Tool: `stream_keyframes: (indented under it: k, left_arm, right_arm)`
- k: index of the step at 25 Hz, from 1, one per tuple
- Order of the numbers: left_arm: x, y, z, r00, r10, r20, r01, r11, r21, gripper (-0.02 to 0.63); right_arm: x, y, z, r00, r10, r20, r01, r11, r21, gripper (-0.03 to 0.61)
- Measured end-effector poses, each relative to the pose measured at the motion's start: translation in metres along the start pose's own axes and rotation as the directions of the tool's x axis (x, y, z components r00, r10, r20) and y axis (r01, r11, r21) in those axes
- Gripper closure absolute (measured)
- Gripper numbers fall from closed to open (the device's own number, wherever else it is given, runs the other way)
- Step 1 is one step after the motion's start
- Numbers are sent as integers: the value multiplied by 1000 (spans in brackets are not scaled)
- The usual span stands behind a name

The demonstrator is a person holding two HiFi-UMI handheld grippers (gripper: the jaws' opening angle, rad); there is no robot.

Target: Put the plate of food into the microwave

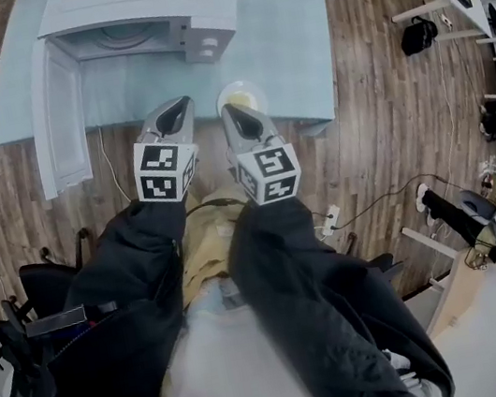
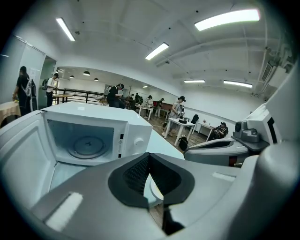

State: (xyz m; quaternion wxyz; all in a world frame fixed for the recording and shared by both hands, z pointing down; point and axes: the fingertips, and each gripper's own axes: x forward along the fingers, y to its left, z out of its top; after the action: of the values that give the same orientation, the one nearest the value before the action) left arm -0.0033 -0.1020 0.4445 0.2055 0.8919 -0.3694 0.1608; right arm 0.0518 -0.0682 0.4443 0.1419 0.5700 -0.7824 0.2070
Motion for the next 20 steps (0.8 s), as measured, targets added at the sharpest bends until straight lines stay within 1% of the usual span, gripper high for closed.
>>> stream_keyframes:
  k: [3, 6, 9, 11, 13, 15, 18, 20]
  left_arm:
    - [13, 7, -8, 999, -20, -34, 20, 1000, -2, 615]
    - [21, 4, -25, 996, -25, -80, 25, 1000, -8, 615]
    - [35, 6, -40, 994, 15, -107, -14, 1000, 15, 615]
    - [45, 5, -55, 988, 33, -150, -31, 999, 15, 616]
    - [50, 3, -76, 979, 40, -200, -42, 999, -8, 616]
    - [53, 1, -101, 965, 45, -258, -57, 997, -41, 616]
    - [64, -11, -136, 940, 12, -340, -51, 993, -106, 616]
    - [70, -20, -155, 924, -13, -381, -42, 990, -135, 615]
  right_arm:
    - [10, -9, -7, 999, -25, -25, 25, 999, 27, 578]
    - [12, -15, -24, 998, -22, -56, 25, 998, 57, 578]
    - [19, -29, -49, 998, 8, -67, -3, 997, 76, 578]
    - [23, -43, -73, 993, 25, -118, -14, 996, 93, 578]
    - [22, -52, -95, 985, 49, -165, -30, 992, 119, 578]
    - [20, -59, -116, 976, 74, -205, -44, 988, 149, 578]
    - [17, -74, -142, 963, 103, -249, -56, 981, 187, 578]
    - [16, -84, -157, 955, 114, -274, -54, 975, 216, 578]
